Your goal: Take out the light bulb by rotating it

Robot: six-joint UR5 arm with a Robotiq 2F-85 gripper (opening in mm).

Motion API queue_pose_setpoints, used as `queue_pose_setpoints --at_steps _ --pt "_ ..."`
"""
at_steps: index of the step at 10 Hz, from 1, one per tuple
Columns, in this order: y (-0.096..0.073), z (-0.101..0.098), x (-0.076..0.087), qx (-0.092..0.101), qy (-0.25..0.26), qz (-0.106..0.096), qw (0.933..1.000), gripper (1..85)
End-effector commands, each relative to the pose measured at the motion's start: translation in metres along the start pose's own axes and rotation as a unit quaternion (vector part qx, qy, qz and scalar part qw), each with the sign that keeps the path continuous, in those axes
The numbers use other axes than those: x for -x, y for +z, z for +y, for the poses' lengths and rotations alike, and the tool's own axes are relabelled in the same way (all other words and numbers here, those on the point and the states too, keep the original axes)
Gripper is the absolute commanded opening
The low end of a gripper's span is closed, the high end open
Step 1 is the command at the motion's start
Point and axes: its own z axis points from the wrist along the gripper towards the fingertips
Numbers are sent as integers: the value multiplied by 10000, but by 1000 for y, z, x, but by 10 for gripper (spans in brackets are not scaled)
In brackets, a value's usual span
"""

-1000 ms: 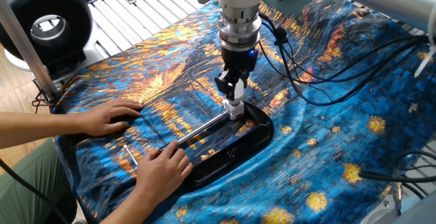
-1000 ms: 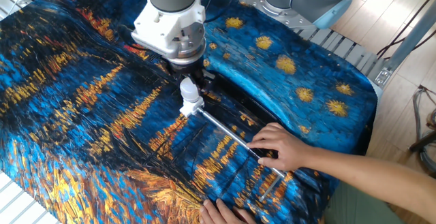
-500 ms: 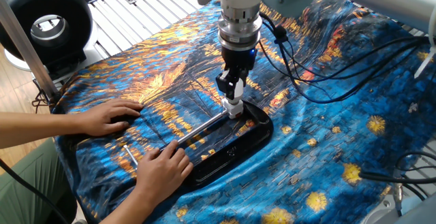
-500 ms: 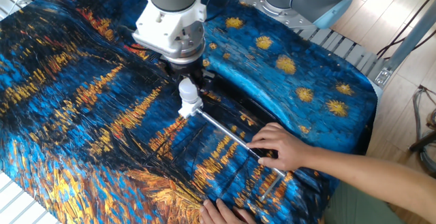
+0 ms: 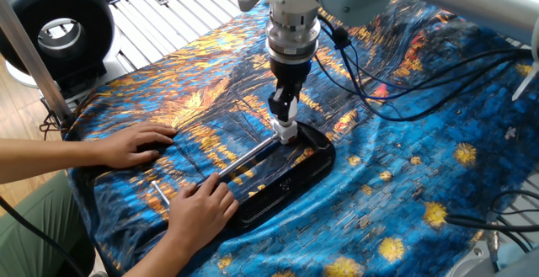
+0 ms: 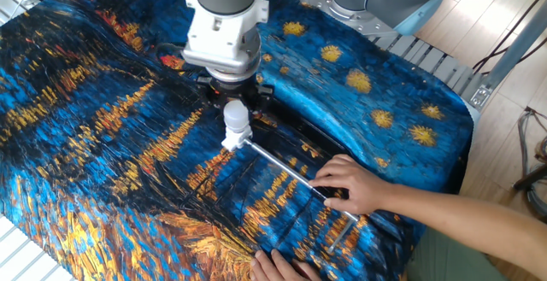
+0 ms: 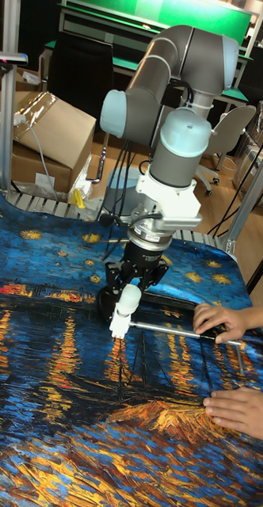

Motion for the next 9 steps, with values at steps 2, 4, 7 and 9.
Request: queue_pose_setpoints --at_steps 2,4,7,9 --pt "-1 -3 -1 -57 -1385 33 9903 67" --pt "1 -9 -1 -157 -1958 77 9805 63" --pt "0 -23 -1 -424 -2624 168 9639 80" --pt "0 -27 7 -520 -2982 59 9531 133"
